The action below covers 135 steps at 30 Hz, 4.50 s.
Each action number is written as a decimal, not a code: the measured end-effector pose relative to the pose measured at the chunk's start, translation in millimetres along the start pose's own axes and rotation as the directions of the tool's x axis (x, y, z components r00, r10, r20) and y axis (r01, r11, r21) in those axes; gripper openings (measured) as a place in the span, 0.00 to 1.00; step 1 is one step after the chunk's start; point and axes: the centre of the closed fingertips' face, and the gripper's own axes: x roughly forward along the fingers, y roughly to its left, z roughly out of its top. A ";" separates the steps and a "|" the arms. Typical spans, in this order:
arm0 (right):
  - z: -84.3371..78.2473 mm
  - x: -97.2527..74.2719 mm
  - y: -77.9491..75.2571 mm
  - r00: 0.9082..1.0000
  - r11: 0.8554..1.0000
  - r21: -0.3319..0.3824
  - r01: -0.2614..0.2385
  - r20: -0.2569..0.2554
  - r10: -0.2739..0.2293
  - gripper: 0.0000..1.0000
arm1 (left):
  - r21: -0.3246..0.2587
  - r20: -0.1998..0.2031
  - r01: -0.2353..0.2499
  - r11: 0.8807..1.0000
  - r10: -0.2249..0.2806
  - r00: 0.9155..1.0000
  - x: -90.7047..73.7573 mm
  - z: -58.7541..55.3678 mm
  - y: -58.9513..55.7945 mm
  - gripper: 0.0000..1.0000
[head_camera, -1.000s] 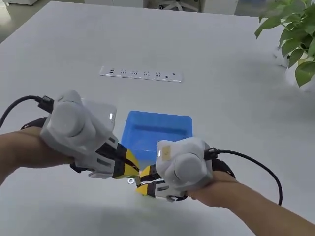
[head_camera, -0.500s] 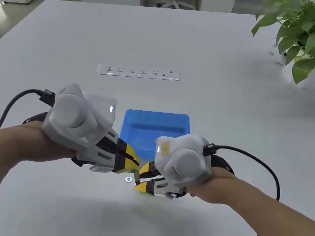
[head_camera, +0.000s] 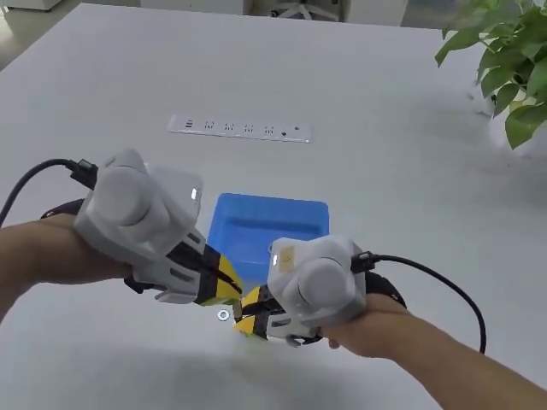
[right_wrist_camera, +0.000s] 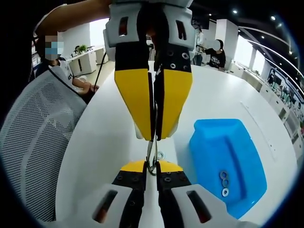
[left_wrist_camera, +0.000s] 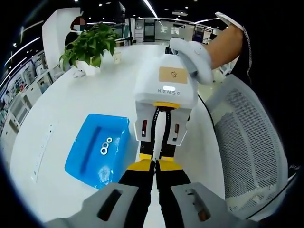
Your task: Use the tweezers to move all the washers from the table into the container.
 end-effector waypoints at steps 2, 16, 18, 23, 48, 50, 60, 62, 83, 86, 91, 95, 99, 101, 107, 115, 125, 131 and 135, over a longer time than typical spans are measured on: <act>-0.1 -0.2 0.4 1.000 1.000 -0.002 0.000 -0.002 0.000 0.09 | 0.002 -0.002 0.001 1.000 -0.001 1.000 0.1 0.4 -0.8 0.06; 5.2 -7.4 0.3 1.000 1.000 -0.011 0.005 -0.003 -0.005 0.09 | 0.012 -0.002 -0.005 1.000 0.005 1.000 -6.5 6.9 -2.3 0.06; 7.7 -9.8 -0.6 1.000 1.000 -0.013 0.007 -0.003 -0.007 0.09 | 0.014 0.004 -0.010 1.000 0.010 1.000 -9.0 9.5 -1.8 0.06; 12.4 -15.5 -2.7 1.000 1.000 -0.018 0.010 -0.001 -0.010 0.09 | 0.022 0.012 -0.018 1.000 0.018 1.000 -13.8 15.1 -1.0 0.06; 31.9 -54.9 -29.9 0.997 0.995 -0.074 0.071 -0.015 -0.072 0.09 | 0.105 0.042 -0.042 0.994 0.038 0.998 -32.6 56.7 15.7 0.06; 33.9 -57.9 -34.0 0.997 0.994 -0.078 0.080 -0.012 -0.081 0.09 | 0.113 0.043 -0.047 0.993 0.042 0.998 -34.5 60.1 18.4 0.06; 40.2 -66.3 -53.0 0.994 0.989 -0.097 0.109 -0.004 -0.110 0.09 | 0.127 0.053 -0.071 0.989 0.064 0.997 -39.2 70.9 34.6 0.06; 40.7 -67.1 -57.9 0.993 0.989 -0.098 0.115 -0.002 -0.115 0.09 | 0.127 0.055 -0.076 0.989 0.070 0.996 -39.4 72.2 39.0 0.06; 22.8 -46.2 -92.4 0.995 0.992 -0.078 0.096 -0.006 -0.097 0.09 | 0.112 0.024 -0.071 0.991 0.069 0.997 -21.4 54.8 76.1 0.06; 19.0 -42.9 -94.9 0.996 0.993 -0.074 0.091 -0.007 -0.092 0.09 | 0.107 0.020 -0.065 0.992 0.063 0.998 -16.6 51.0 80.5 0.06; 12.0 -37.0 -99.9 0.996 0.994 -0.069 0.085 -0.011 -0.086 0.10 | 0.103 0.013 -0.060 0.993 0.059 0.998 -9.9 45.2 86.2 0.06; 7.5 -32.8 -104.0 0.997 0.995 -0.062 0.079 -0.011 -0.080 0.10 | 0.096 0.009 -0.057 0.994 0.057 0.998 -6.2 41.6 90.2 0.06; 3.8 -28.0 -107.6 0.997 0.995 -0.056 0.077 -0.011 -0.077 0.10 | 0.091 0.003 -0.056 0.994 0.056 0.998 -2.2 37.6 94.7 0.06; 2.3 -25.9 -108.9 0.997 0.996 -0.052 0.076 -0.011 -0.076 0.10 | 0.088 0.002 -0.055 0.995 0.055 0.998 -0.6 36.1 96.2 0.06; -3.3 -19.4 -112.0 0.998 0.997 -0.039 0.065 -0.018 -0.065 0.10 | 0.080 -0.005 -0.049 0.996 0.049 0.999 4.8 30.2 100.0 0.06; -8.3 -15.0 -112.9 0.998 0.998 -0.038 0.059 -0.029 -0.060 0.10 | 0.074 -0.011 -0.043 0.996 0.043 0.999 9.6 25.6 101.2 0.06; -13.1 -13.6 -113.2 0.998 0.998 -0.033 0.061 -0.034 -0.062 0.10 | 0.075 -0.011 -0.039 0.996 0.040 0.999 14.0 24.7 101.3 0.06; -13.3 -14.3 -114.0 0.997 0.997 -0.038 0.064 -0.039 -0.066 0.11 | 0.083 -0.013 -0.044 0.996 0.045 0.999 14.4 25.4 102.0 0.06; -11.7 -15.3 -114.6 0.997 0.997 -0.040 0.068 -0.038 -0.069 0.11 | 0.087 -0.012 -0.046 0.995 0.048 0.999 12.9 26.5 101.9 0.06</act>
